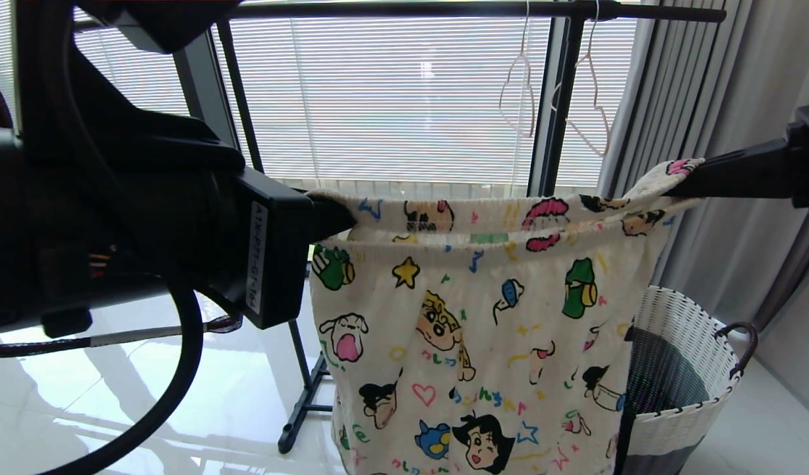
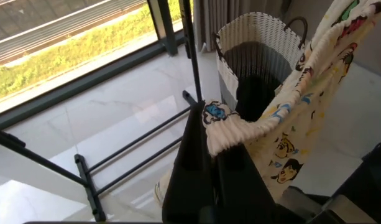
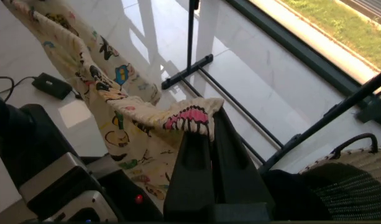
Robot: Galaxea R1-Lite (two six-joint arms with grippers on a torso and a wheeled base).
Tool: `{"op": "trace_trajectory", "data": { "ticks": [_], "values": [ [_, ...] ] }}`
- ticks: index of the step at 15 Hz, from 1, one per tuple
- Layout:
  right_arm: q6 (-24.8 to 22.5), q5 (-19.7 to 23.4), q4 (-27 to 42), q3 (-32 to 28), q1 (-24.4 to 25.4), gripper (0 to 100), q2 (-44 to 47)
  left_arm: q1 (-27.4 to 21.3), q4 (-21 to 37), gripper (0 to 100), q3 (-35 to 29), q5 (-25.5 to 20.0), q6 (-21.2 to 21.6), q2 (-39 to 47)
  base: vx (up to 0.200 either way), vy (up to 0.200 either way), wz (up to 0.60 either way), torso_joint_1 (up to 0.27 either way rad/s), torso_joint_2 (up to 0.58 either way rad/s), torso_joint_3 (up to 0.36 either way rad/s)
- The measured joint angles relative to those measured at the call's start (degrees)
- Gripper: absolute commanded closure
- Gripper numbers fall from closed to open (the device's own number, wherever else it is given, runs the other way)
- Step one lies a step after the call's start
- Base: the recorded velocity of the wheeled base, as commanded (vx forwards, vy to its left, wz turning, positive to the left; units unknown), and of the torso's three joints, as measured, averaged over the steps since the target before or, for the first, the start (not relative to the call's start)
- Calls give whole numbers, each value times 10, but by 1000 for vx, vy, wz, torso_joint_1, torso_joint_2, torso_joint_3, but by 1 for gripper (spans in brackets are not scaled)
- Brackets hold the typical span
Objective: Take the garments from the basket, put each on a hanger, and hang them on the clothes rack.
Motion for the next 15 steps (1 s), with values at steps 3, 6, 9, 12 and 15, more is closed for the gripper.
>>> {"op": "trace_trajectory", "data": {
  "ticks": [3, 6, 9, 12, 15],
  "values": [
    [0, -1, 1, 16, 4, 0, -15, 4, 0, 100, 0, 2, 0, 3, 0, 0, 0, 0, 0, 0],
    [0, -2, 2, 23, 5, 0, -21, 5, 0, 100, 0, 22, 0, 6, 0, 0, 0, 0, 0, 0],
    [1, -6, 4, 58, 3, 0, -42, 8, 0, 100, 2, 93, 3, 18, 0, 0, 0, 0, 0, 0],
    [1, -45, 6, 88, -41, 0, -61, 12, 1, 100, 6, 111, 25, 26, 0, 0, 0, 0, 0, 0],
    [-4, -176, 45, 116, -117, 0, -75, 66, 28, 100, 23, 117, 91, 8, 0, 0, 0, 0, 0, 0]
  ]
}}
